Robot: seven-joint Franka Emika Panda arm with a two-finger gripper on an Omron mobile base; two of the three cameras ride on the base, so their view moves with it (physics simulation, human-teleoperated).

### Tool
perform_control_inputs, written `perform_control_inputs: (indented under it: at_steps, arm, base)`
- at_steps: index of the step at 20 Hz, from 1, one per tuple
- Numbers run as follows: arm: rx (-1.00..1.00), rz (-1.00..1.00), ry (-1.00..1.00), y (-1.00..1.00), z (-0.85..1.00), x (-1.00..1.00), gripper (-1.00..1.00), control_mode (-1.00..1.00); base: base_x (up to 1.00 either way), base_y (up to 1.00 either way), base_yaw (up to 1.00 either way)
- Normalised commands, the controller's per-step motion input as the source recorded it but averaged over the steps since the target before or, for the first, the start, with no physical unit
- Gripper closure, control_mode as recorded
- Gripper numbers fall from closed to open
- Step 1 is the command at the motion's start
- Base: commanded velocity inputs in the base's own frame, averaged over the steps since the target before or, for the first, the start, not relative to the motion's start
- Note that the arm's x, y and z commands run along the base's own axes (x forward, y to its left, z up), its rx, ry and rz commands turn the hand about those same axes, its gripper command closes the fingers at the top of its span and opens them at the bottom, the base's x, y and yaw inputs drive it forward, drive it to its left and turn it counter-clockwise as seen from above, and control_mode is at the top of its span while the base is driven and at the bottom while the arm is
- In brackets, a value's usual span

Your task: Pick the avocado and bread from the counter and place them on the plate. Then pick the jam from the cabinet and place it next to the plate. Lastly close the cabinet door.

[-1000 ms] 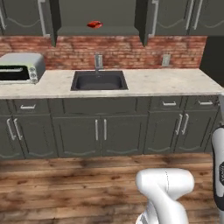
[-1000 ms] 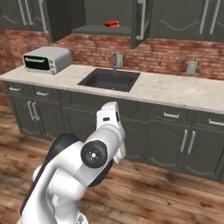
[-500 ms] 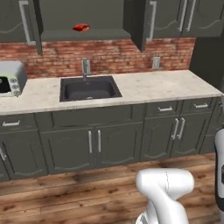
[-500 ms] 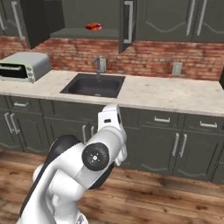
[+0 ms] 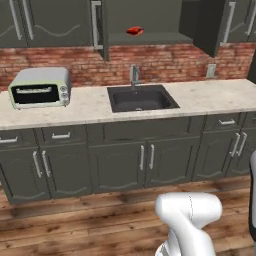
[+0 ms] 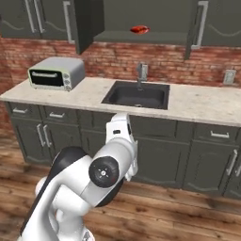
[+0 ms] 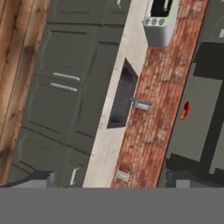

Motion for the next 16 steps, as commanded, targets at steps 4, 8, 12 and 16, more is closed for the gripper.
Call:
perform_control_inputs:
  at_steps: [4, 8, 12, 16]
  arm:
    - [0.0, 0.0, 0.0, 0.0, 0.0, 0.0, -1.0, 1.0]
    - [0.0, 0.0, 0.0, 0.0, 0.0, 0.0, -1.0, 1.0]
    - [0.0, 0.0, 0.0, 0.0, 0.0, 0.0, -1.0, 1.0]
    - [0.0, 0.0, 0.0, 0.0, 0.0, 0.0, -1.0, 1.0]
  base:
    - [0.15, 0.63, 0.06]
    - [0.6, 0.0, -0.01]
    - [0.85, 0.0, -0.02]
    - [0.79, 0.0, 0.0]
